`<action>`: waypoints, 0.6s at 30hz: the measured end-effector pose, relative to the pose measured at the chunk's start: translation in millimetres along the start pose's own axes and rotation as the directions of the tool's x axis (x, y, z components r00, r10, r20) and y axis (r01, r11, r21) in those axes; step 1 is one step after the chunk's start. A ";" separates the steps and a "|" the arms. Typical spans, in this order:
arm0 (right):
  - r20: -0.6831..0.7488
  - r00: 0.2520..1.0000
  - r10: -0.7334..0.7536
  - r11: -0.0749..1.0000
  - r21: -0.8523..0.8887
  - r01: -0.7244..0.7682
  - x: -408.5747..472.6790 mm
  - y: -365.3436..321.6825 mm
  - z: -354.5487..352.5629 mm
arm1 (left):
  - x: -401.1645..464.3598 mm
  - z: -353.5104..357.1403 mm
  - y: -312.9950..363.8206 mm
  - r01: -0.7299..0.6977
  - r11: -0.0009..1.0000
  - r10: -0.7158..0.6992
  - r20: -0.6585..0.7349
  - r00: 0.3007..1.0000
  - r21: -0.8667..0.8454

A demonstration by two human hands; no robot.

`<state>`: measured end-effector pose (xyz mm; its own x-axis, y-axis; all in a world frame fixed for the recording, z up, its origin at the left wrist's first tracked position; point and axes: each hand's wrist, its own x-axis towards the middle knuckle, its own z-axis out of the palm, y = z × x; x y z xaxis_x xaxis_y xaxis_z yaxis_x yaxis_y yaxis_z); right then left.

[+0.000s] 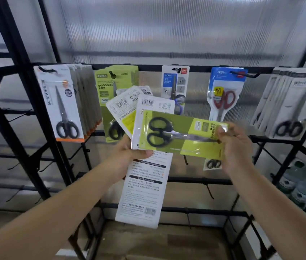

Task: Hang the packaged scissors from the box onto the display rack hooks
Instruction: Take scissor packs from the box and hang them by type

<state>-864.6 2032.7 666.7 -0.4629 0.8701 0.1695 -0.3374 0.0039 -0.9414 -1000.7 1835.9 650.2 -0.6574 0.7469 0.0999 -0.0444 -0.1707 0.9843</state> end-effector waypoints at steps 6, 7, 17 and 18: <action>0.190 0.975 -0.114 0.927 -0.332 0.173 17.5 -5.6 -13.5 | -11.2 -11.3 9.8 0.057 0.997 -0.063 0.119 0.991 0.051; 0.216 0.968 -0.129 0.910 -0.361 0.202 17.2 -6.5 -12.3 | -12.9 -10.9 9.7 0.064 0.995 -0.073 0.118 0.990 0.077; 0.179 0.984 -0.022 0.918 -0.386 0.091 -2.5 11.3 4.4 | -41.6 -17.3 -22.9 0.055 0.998 -0.055 -0.022 0.998 0.021; 0.164 0.973 0.161 0.952 -0.285 -0.110 -9.1 18.1 5.9 | -46.6 -20.6 -27.1 0.056 0.998 -0.056 -0.060 0.997 0.003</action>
<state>-871.3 2021.9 649.8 -0.6391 0.7667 0.0607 -0.0366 0.0486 -0.9981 -984.4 1792.5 615.8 -0.6980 0.7152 0.0359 -0.0789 -0.1266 0.9888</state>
